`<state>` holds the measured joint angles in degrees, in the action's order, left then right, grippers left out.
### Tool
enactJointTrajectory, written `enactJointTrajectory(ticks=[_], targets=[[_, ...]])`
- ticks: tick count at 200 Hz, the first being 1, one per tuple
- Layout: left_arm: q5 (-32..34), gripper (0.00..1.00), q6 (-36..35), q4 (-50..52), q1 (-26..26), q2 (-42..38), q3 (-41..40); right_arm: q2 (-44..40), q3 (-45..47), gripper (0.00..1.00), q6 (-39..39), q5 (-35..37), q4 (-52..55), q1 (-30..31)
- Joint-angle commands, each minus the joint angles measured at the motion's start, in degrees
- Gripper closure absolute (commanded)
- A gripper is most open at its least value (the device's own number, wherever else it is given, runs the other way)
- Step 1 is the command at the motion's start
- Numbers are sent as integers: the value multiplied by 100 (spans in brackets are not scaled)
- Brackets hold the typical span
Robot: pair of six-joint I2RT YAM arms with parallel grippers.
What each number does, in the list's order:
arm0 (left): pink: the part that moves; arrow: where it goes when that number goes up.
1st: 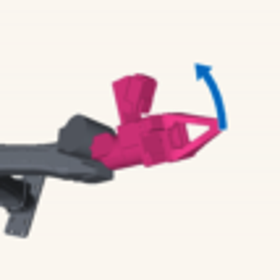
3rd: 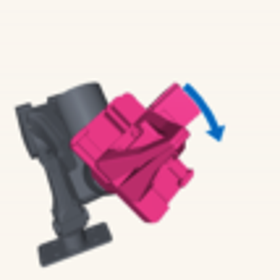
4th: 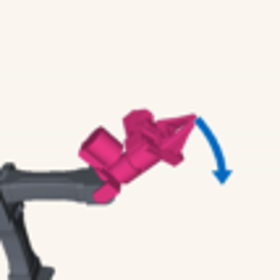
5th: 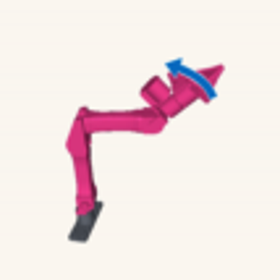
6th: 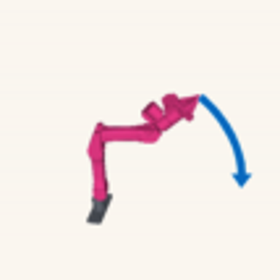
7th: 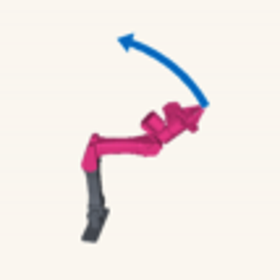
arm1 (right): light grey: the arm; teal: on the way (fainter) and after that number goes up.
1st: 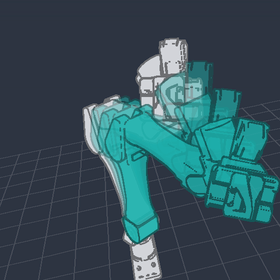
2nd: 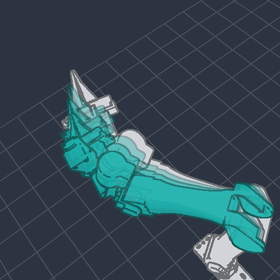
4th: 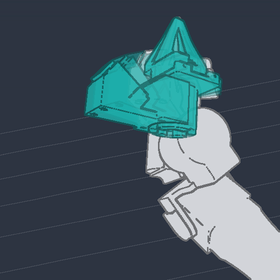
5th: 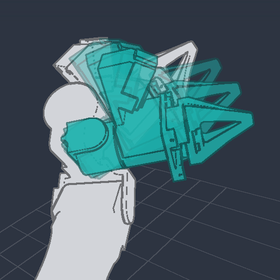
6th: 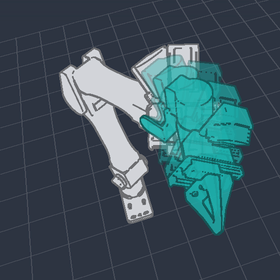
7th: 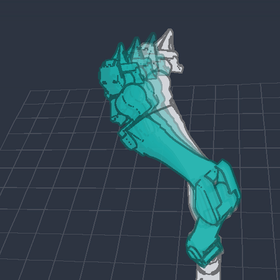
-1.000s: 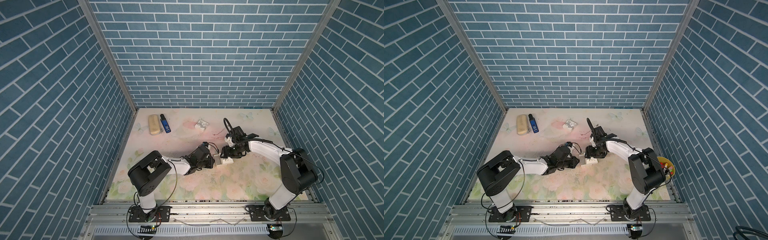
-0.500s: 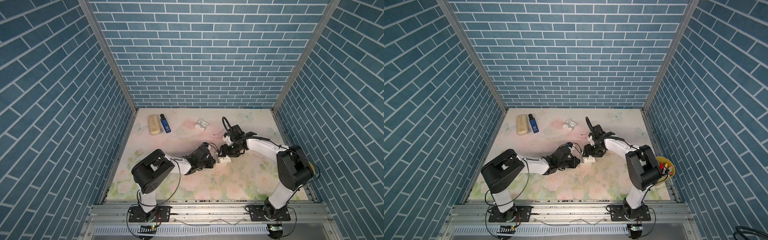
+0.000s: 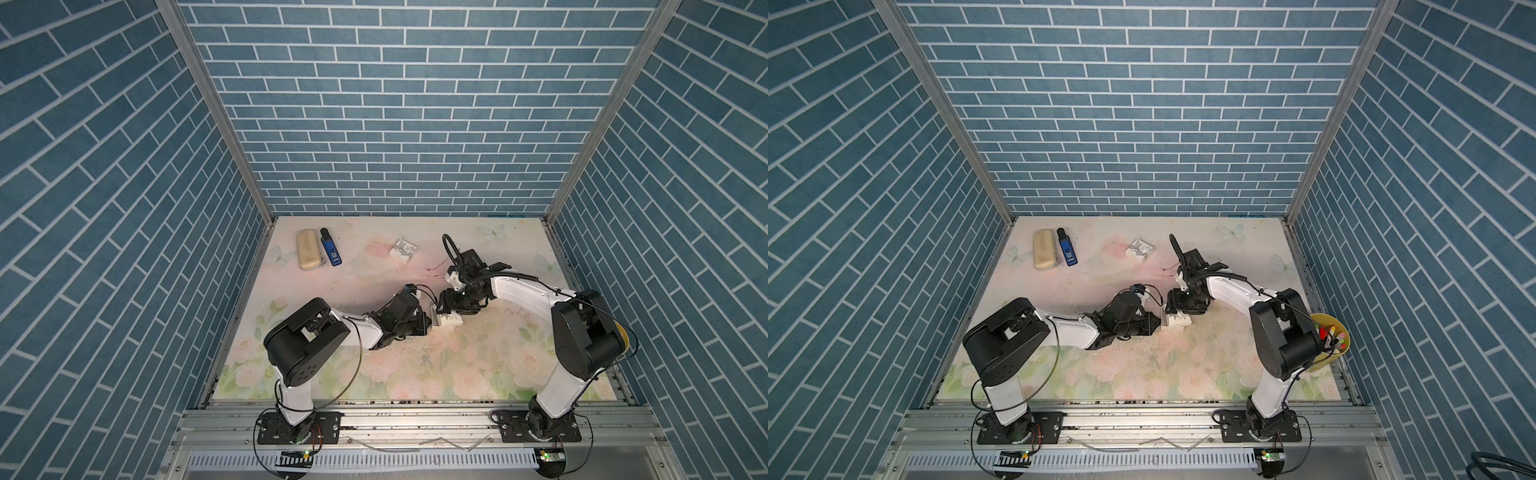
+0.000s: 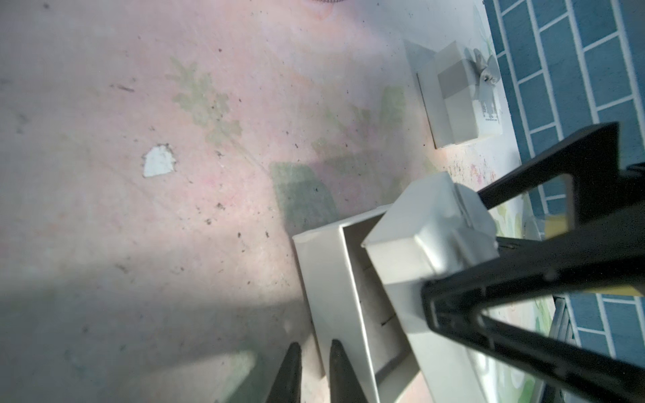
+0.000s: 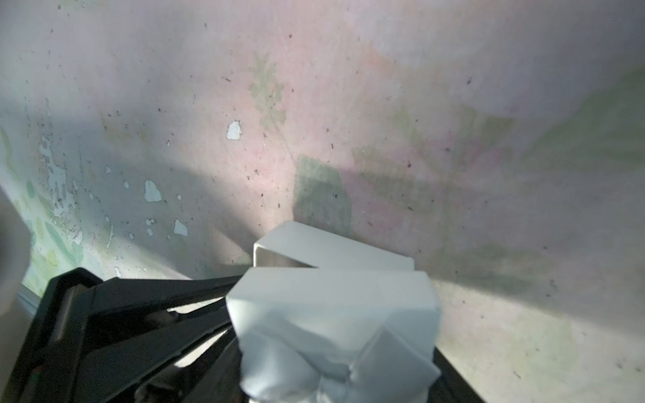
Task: Take the necklace out of the lift-off lid jewelry box
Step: Close the lid on the jewelry box.
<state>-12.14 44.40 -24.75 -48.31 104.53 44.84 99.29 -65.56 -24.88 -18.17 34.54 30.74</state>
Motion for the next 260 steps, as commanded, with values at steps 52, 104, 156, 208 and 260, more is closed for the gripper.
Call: enactJointTrajectory(ticks=[52,104,156,208,260], targets=[[-95,83,92,-267,-169,28,-61,-417,97,37,-432,314,88,46],[-78,83,85,-258,-178,30,-79,-240,147,36,-212,133,30,46],[-12,83,-66,-14,-152,-59,-18,-343,-132,34,301,156,403,40],[3,83,-191,205,-64,-148,95,-164,-591,31,1025,6,1032,-221],[7,83,-151,155,-64,5,217,215,-748,30,1215,-272,1081,-332]])
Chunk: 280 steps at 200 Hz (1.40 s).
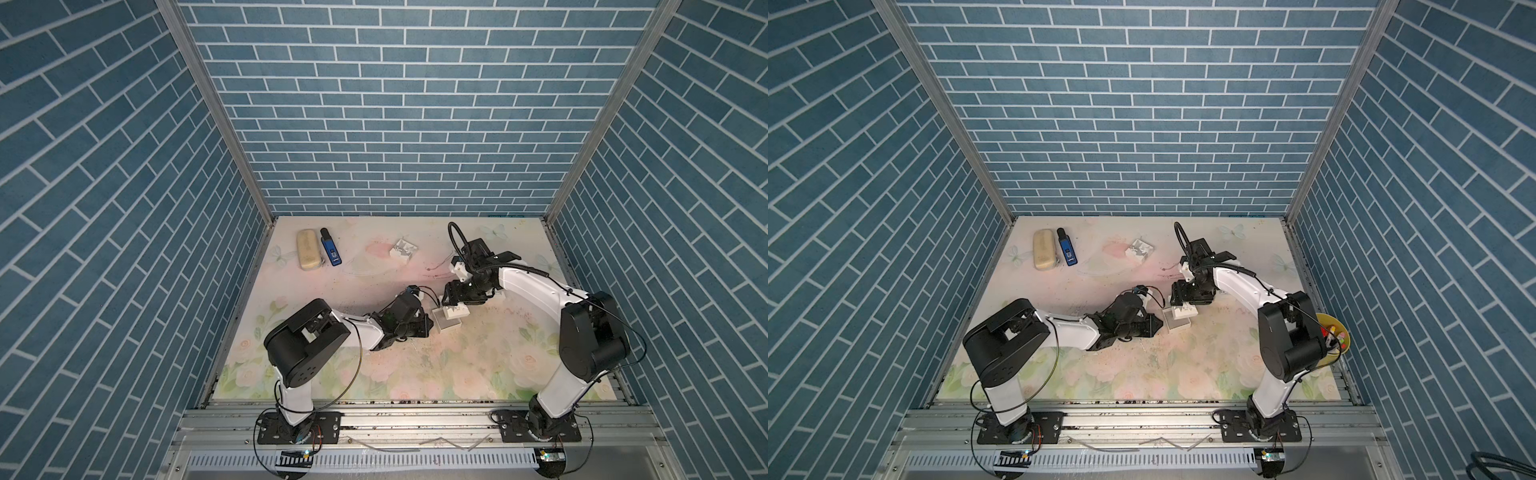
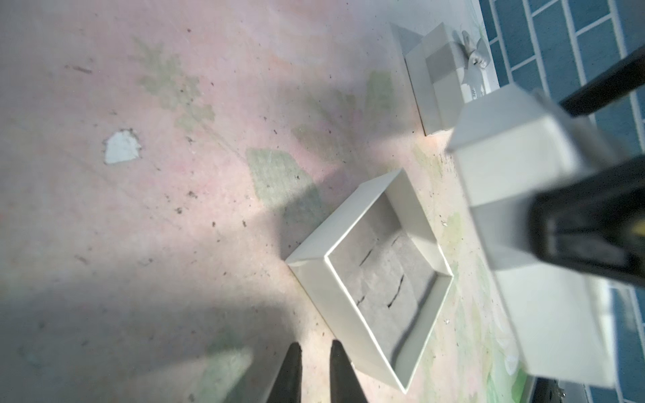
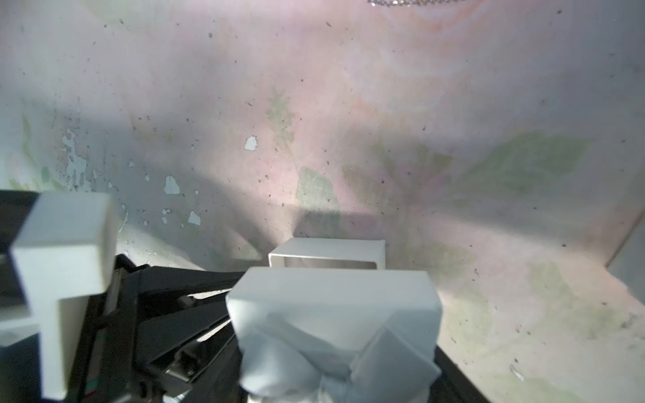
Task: Take the necklace out of the lift-off lid jewelry box
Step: Close the lid on the jewelry box.
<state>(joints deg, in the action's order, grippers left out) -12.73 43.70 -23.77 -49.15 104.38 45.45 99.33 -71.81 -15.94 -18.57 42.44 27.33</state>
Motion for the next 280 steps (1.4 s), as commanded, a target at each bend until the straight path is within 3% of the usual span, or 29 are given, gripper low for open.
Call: enactJointTrajectory(ticks=[1,84,162,280], targets=[[68,83,-77,57,19,21,161,210,-123,30,321,-238,292,9],[-2,83,-10,31,19,162,254,343,132,29,277,-464,-47,9],[-32,83,33,4,19,195,254,-97,351,28,280,-59,-120,10],[-66,83,59,-84,10,274,279,431,463,28,341,-792,-529,85]])
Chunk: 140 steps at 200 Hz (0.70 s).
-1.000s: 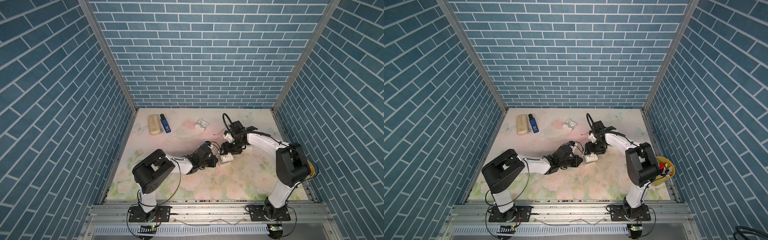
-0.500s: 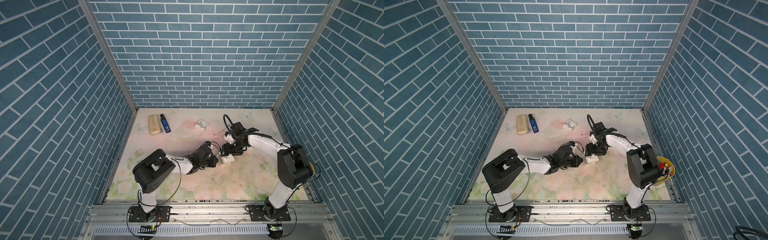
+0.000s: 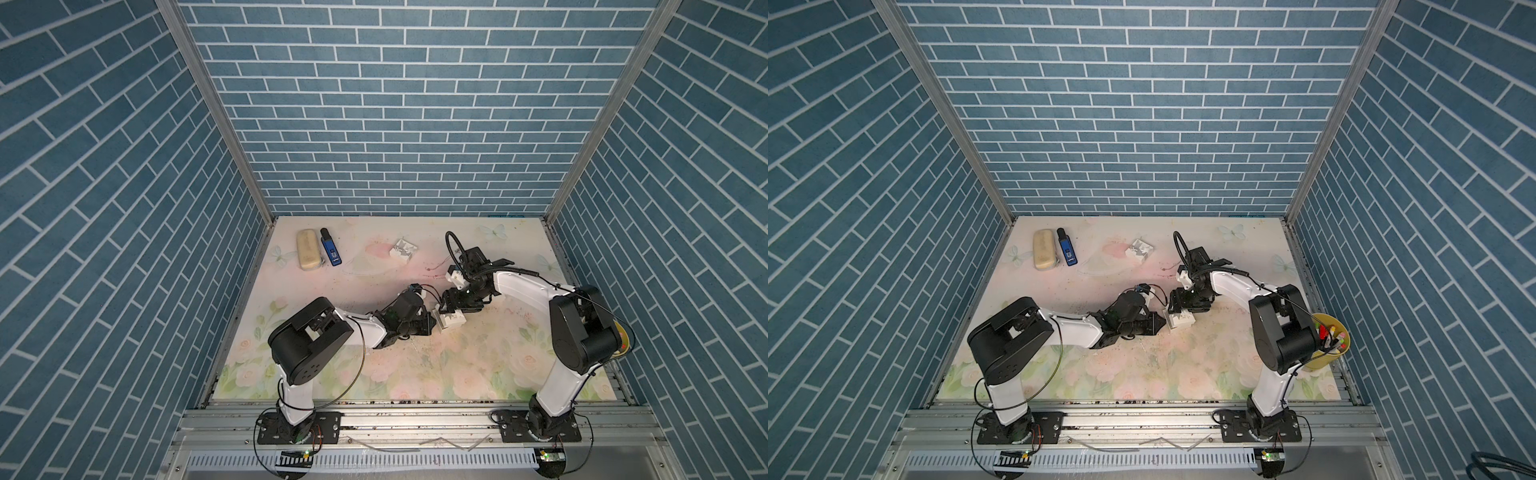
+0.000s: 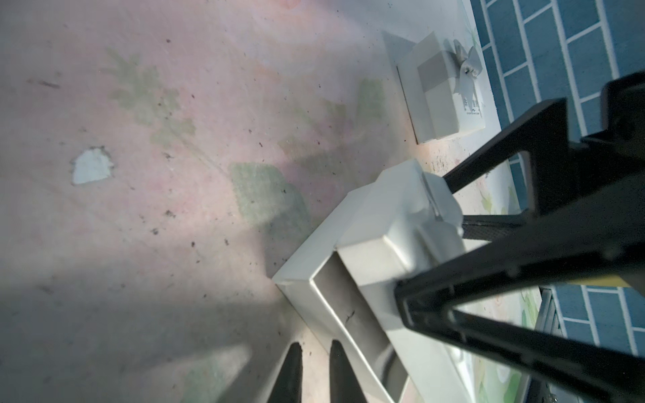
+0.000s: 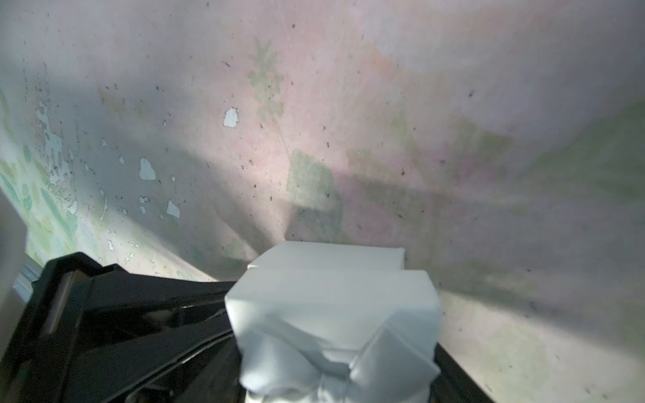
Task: Take the necklace out of the lift-off lid jewelry box
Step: Close the lid on the jewelry box.
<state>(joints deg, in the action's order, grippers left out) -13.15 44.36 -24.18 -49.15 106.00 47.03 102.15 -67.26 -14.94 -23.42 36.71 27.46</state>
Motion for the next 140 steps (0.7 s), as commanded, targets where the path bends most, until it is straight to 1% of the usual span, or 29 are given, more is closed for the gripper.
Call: enactJointTrajectory(ticks=[1,16,34,51,90,93,96,140], targets=[[-23,83,-6,-42,15,113,122,148,1,28,243,-309,45,82],[-30,83,-6,-42,12,132,145,179,-21,27,281,-401,90,132],[-23,83,-6,-51,17,149,173,176,-15,23,281,-534,95,176],[-22,83,-27,-30,19,158,185,111,-2,18,250,-708,75,180],[-11,83,-32,-34,22,163,165,-98,-15,7,203,-790,117,164],[-6,83,-31,-34,19,163,160,-102,-15,3,188,-802,112,154],[-4,83,-28,-34,19,160,158,-107,-15,1,178,-811,104,147],[37,83,-41,-28,59,80,60,-302,148,1,-94,-873,-52,-119]])
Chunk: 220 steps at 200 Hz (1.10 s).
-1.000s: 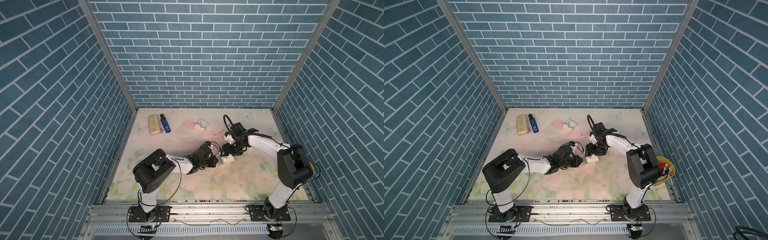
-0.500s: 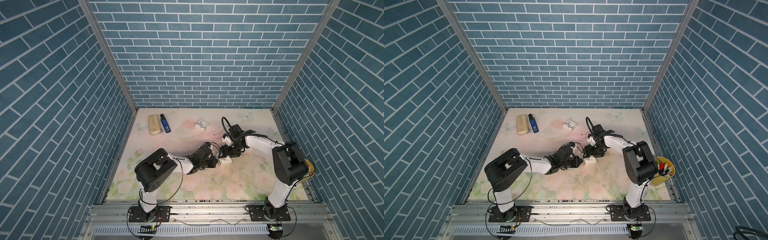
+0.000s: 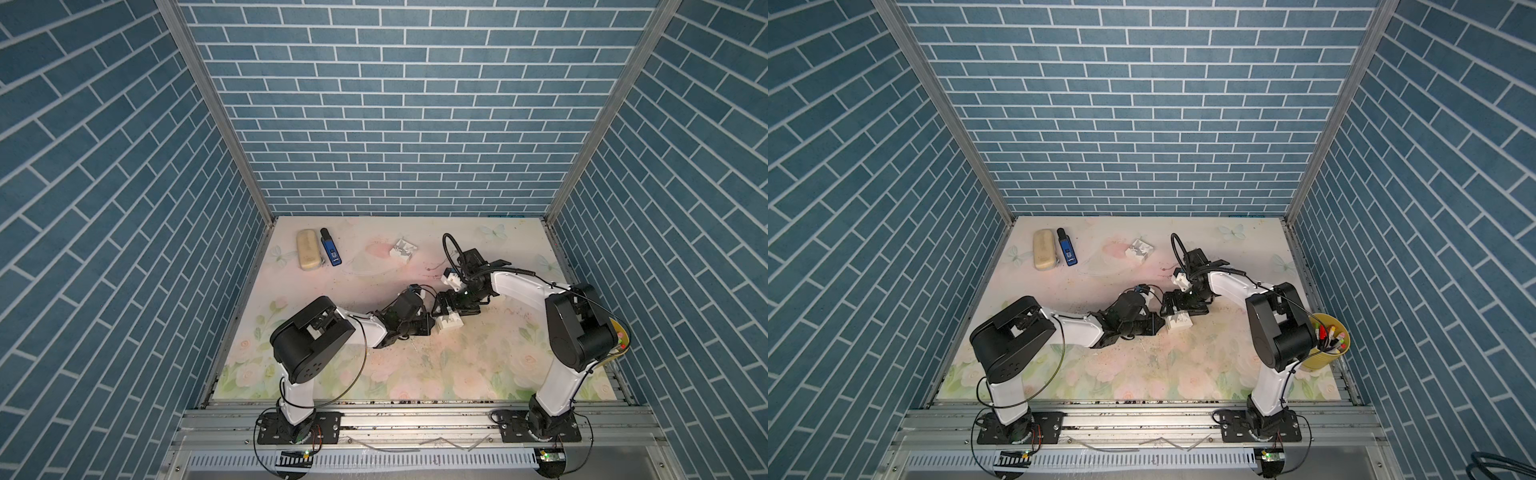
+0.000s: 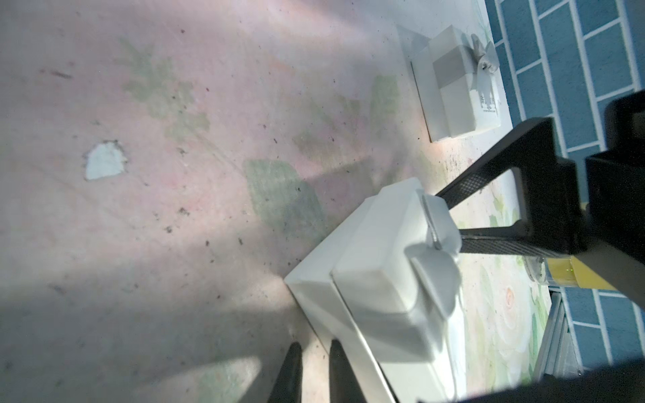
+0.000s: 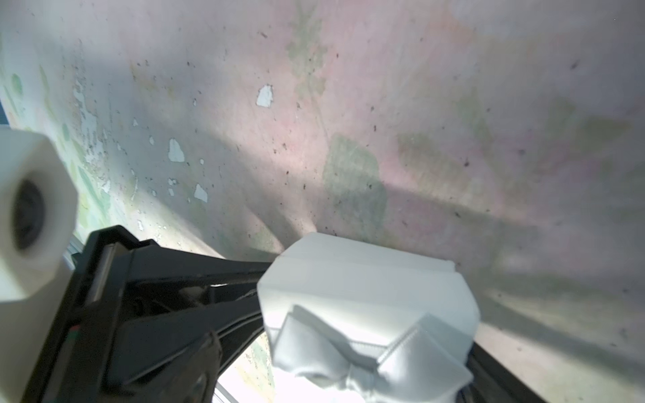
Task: Take the necklace out of the lift-off lid jewelry box
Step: Close the lid on the jewelry box.
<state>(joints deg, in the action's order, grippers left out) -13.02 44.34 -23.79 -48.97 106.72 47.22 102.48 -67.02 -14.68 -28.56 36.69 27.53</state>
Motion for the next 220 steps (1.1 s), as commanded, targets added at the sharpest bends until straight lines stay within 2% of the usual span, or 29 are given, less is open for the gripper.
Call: enactJointTrajectory(ticks=[1,88,122,183,220], targets=[[25,83,-39,-70,43,7,36,-343,126,1,-126,-360,-53,-139],[-17,83,-15,-117,72,-11,-22,-571,399,2,-47,-360,-35,-443],[-30,83,0,-164,71,19,-32,-693,757,8,-258,-405,-536,-570],[-78,83,65,-258,54,67,-11,-438,802,28,-339,-810,-834,-580],[-96,83,78,-284,7,142,50,-471,874,30,-338,-975,-861,-578]])
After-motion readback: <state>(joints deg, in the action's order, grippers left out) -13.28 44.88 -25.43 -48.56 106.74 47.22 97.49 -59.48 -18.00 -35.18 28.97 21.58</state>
